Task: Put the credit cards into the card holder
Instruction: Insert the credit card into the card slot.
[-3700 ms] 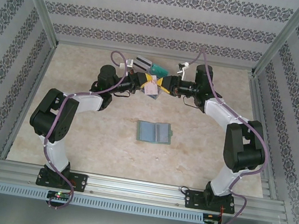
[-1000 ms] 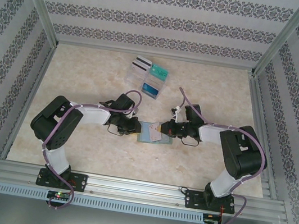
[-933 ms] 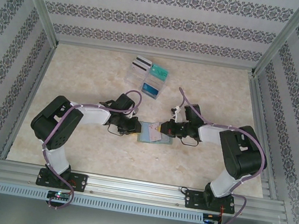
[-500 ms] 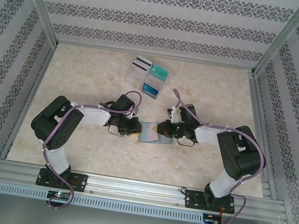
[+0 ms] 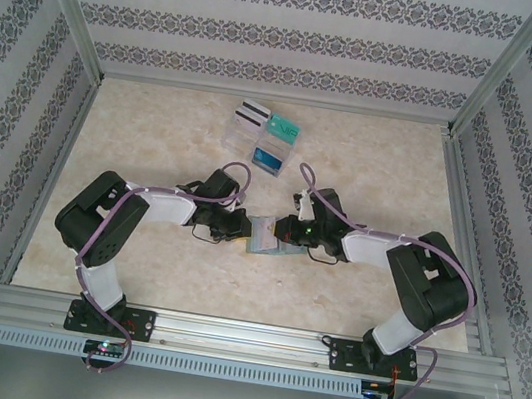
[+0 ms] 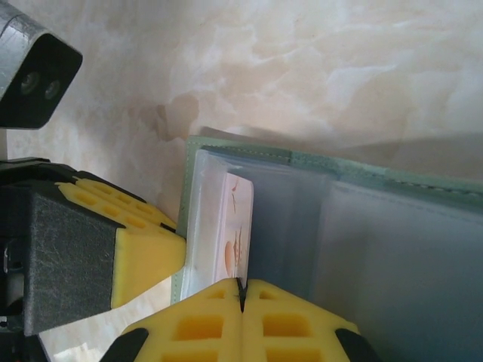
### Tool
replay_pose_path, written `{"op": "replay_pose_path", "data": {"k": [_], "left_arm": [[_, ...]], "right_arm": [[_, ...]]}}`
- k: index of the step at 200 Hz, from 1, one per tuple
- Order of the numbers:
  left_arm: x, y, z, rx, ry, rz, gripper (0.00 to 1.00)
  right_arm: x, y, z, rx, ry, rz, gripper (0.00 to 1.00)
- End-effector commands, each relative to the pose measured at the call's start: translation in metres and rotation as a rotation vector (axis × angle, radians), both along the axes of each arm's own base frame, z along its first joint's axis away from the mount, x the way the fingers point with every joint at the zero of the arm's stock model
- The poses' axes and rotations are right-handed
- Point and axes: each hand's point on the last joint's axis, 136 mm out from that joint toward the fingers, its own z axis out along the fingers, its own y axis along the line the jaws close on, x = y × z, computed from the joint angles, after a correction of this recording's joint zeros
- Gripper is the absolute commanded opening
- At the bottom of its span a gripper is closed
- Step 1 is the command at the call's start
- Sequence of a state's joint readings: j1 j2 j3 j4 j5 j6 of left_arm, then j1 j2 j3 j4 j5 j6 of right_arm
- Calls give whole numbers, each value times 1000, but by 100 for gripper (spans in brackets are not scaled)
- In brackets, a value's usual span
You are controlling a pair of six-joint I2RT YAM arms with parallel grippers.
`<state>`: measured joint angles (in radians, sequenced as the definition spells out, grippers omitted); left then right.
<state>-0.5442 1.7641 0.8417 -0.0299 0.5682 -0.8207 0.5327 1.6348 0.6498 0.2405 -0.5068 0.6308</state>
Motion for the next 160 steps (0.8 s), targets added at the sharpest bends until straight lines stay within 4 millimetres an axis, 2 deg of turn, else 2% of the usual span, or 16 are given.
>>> {"op": "replay_pose_path", "data": {"k": [1, 48, 62, 80, 87, 106, 139, 147, 160], "left_arm": [[-8, -8, -3, -11, 4, -21, 12], [-8, -8, -4, -11, 4, -15, 12], [-9, -7, -5, -8, 7, -16, 13], [-10, -5, -5, 1, 9, -18, 12], [-11, -3, -5, 11, 9, -17, 12], [-11, 0, -4, 33, 2, -18, 12], [-8, 1, 5, 46, -14, -24, 12], [-6, 0, 11, 45, -23, -23, 15], [-1, 0, 22, 52, -50, -20, 26]], "right_arm": [[-5, -1, -13, -56, 14, -23, 1], [-15, 5, -22, -60, 59, 6, 6], [-14, 5, -20, -70, 54, 8, 12], [-12, 1, -11, -101, 34, 14, 32], [-10, -1, -6, -114, 18, 17, 37], [-8, -14, 7, -165, -10, 19, 43], [-1, -45, 33, -191, -41, -17, 46], [-1, -53, 38, -193, -41, -34, 46], [-4, -64, 42, -183, -27, -59, 46]]}}
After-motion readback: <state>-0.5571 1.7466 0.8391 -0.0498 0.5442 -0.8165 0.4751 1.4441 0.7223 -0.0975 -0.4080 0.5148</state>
